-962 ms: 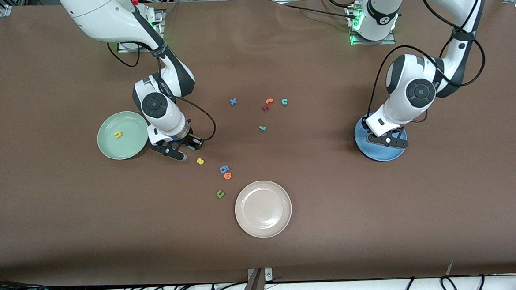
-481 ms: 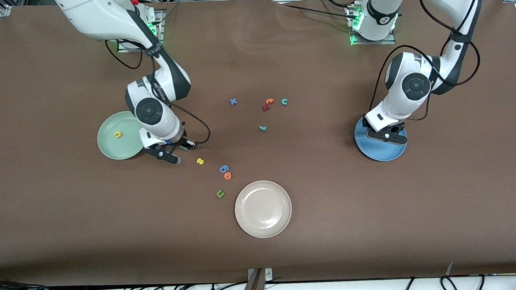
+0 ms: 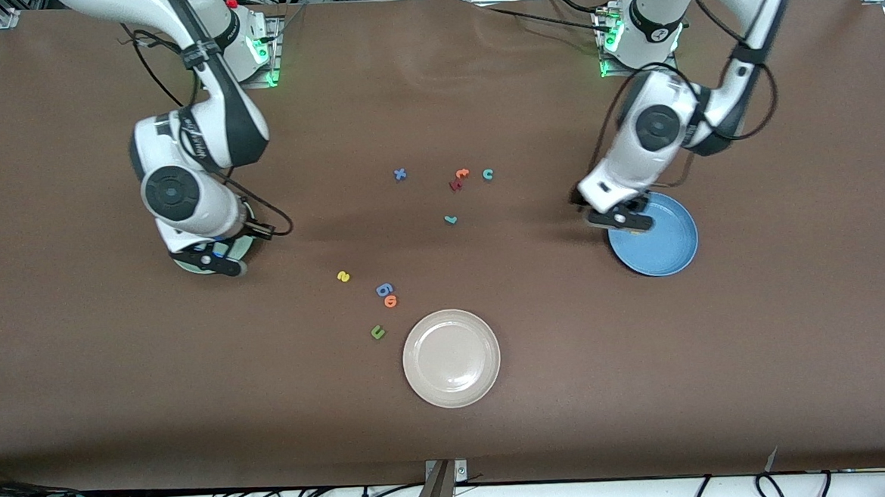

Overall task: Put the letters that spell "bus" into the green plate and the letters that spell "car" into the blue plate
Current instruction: 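Place the teal b on the green plate while the left gripper grasps teal c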

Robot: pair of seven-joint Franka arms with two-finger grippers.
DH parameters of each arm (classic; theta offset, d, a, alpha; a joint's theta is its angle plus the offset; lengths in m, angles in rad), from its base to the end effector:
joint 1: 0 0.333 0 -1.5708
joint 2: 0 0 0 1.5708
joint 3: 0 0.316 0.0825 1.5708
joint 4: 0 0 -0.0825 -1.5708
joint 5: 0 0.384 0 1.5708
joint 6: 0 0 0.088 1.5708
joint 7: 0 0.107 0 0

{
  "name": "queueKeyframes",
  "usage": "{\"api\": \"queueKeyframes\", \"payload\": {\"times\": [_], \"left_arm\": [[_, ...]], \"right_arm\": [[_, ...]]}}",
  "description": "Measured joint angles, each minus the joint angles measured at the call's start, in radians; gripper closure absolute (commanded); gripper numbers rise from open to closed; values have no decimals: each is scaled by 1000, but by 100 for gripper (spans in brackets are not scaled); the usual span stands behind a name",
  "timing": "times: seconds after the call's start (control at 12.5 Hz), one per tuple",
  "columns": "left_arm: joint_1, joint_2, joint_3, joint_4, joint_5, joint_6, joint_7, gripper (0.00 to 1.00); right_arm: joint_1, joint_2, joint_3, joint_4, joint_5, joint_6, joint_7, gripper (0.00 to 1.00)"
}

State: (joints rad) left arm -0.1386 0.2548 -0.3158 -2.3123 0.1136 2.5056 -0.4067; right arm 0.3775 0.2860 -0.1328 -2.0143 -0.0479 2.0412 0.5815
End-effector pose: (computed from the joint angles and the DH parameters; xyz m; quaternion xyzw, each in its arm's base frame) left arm 0.4656 -0.2314 0.2349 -0.9975 0.0665 0.0235 0.0035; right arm 0.5507 0.1364 0.2940 0.9792 -0.1525 -0.1018 0.0868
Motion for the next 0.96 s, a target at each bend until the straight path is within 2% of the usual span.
{"api": "queueKeyframes", "payload": {"times": [0.16,0.24,0.4,0.48,0.56,0.64,0.72,0.96], "left_arm": [[-11,4,-130,4,0,-2,-150,0],[-22,9,-166,5,0,-2,-180,0],[-71,47,-181,33,0,-2,-204,0],[-99,79,-180,62,1,-2,-224,0],[-128,115,-180,92,11,-2,-249,0],[-148,148,-180,116,48,-1,-276,0],[-157,171,-180,129,82,-1,-294,0],[-157,193,-173,136,122,-1,-297,0]], "right_arm": [[-3,-19,-67,-74,1,18,-93,94],[-5,-19,-90,-116,1,57,-131,94],[-6,-17,-119,-205,1,167,-188,92],[-7,-13,-129,-236,1,207,-210,86],[-7,-9,-136,-256,1,234,-225,65],[-7,-5,-139,-264,1,247,-232,22],[-7,-3,-139,-265,1,250,-233,1],[-6,-6,-139,-263,1,255,-235,1]]}}
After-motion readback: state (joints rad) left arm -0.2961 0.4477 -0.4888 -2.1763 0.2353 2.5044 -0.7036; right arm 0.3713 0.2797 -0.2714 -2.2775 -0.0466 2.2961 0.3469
